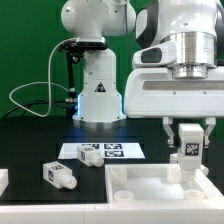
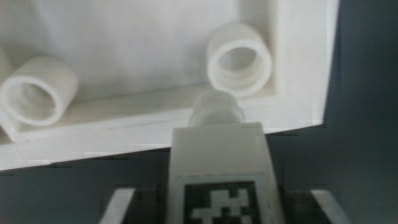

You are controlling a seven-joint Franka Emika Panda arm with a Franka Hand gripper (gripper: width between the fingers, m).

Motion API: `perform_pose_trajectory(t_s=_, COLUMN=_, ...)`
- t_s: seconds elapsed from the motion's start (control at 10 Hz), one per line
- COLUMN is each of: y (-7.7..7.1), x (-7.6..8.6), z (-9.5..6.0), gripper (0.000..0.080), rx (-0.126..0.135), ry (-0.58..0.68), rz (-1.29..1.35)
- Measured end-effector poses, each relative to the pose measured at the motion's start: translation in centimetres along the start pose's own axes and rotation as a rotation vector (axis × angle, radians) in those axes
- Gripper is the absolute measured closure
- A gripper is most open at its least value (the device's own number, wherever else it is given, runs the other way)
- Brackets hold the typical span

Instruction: Assemble one leg

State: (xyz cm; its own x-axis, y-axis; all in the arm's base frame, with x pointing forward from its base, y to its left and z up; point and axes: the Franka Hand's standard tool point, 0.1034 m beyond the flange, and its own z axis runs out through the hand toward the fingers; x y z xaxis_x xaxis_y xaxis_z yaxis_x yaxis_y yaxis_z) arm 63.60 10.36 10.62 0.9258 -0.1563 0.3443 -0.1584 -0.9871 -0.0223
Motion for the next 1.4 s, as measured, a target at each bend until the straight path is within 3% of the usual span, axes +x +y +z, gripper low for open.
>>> perform_pose_trajectory(t_s=0.8, y=-0.9, x=-1.9, z=3.1, gripper=0.0515, rx=-0.007, ry=0.007, rz=-0.036)
perform_pose_trajectory(t_s=1.4, y=-0.8, x=-1.9, z=3.2, gripper=0.0506, rx=0.012, ry=0.106, rz=-0.056)
